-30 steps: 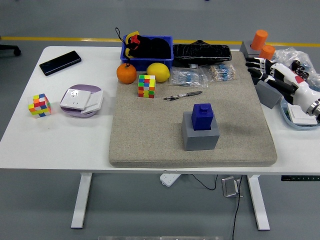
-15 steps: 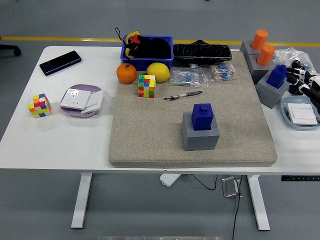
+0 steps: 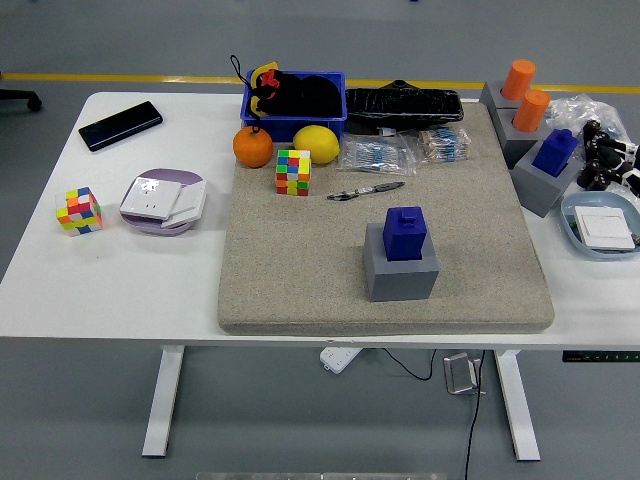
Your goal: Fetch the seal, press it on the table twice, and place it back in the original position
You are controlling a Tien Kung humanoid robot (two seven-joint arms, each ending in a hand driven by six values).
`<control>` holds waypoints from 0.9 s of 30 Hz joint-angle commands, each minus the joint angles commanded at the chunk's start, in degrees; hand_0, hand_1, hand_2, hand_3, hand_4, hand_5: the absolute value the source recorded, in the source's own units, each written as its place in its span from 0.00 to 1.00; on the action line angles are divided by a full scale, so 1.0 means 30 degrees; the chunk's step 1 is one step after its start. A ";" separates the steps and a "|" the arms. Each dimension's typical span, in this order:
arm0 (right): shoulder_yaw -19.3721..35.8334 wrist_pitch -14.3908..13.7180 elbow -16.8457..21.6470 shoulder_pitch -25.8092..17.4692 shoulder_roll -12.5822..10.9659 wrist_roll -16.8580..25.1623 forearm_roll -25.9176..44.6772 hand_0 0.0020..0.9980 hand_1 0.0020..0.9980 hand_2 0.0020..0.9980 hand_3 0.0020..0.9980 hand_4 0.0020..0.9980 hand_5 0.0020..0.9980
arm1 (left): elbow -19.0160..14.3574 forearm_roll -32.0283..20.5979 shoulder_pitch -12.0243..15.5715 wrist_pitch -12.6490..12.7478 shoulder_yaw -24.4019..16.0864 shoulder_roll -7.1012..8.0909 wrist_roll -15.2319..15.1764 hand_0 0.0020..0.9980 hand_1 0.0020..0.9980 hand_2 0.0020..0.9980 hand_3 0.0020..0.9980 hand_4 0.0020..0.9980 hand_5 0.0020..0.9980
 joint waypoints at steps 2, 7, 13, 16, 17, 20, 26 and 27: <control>0.0264 -0.0022 0.0048 -0.0135 0.0094 -0.0053 0.0049 0.88 0.85 0.83 0.81 1.00 0.74 | -0.0001 -0.0006 0.0023 -0.0006 -0.0002 -0.0012 -0.0002 0.74 0.70 0.69 0.74 0.67 0.32; 0.0910 -0.0041 0.0236 -0.0380 0.0309 -0.0174 -0.0153 0.88 0.85 0.83 0.81 1.00 0.74 | 0.0034 -0.0086 0.0094 -0.0024 0.0155 0.0009 0.0027 0.74 0.70 0.69 0.74 0.67 0.32; 0.1481 -0.0136 0.0459 -0.0630 0.0458 -0.0299 -0.0115 0.87 0.84 0.82 0.81 1.00 0.73 | 0.0044 -0.0091 0.0135 -0.0023 0.0174 0.0058 0.0027 0.74 0.70 0.69 0.74 0.66 0.31; 0.1715 -0.0187 0.0578 -0.0758 0.0540 -0.0338 -0.0177 0.85 0.82 0.80 0.80 1.00 0.71 | 0.0012 -0.0042 0.0155 -0.0020 0.0124 0.0038 0.0016 0.74 0.70 0.69 0.74 0.66 0.31; 0.1776 -0.0194 0.0602 -0.0776 0.0571 -0.0350 -0.0230 0.85 0.82 0.80 0.80 1.00 0.71 | 0.0001 -0.0026 0.0149 -0.0012 0.0101 0.0026 0.0013 0.74 0.70 0.69 0.74 0.66 0.31; 0.1883 -0.0225 0.0638 -0.0839 0.0621 -0.0351 -0.0253 0.85 0.82 0.80 0.80 1.00 0.70 | -0.0009 -0.0014 0.0142 0.0000 0.0097 0.0024 0.0013 0.74 0.69 0.68 0.74 0.66 0.31; 0.2069 -0.0263 0.0750 -0.1038 0.0681 -0.0384 -0.0327 0.85 0.82 0.80 0.80 1.00 0.69 | 0.0009 -0.0011 0.0123 0.0027 0.0159 0.0144 0.0021 0.74 0.70 0.68 0.74 0.65 0.31; 0.2138 -0.0285 0.0788 -0.1093 0.0722 -0.0390 -0.0333 0.85 0.82 0.80 0.80 1.00 0.69 | 0.0007 -0.0012 0.0130 0.0016 0.0164 0.0164 0.0024 0.74 0.70 0.68 0.74 0.65 0.31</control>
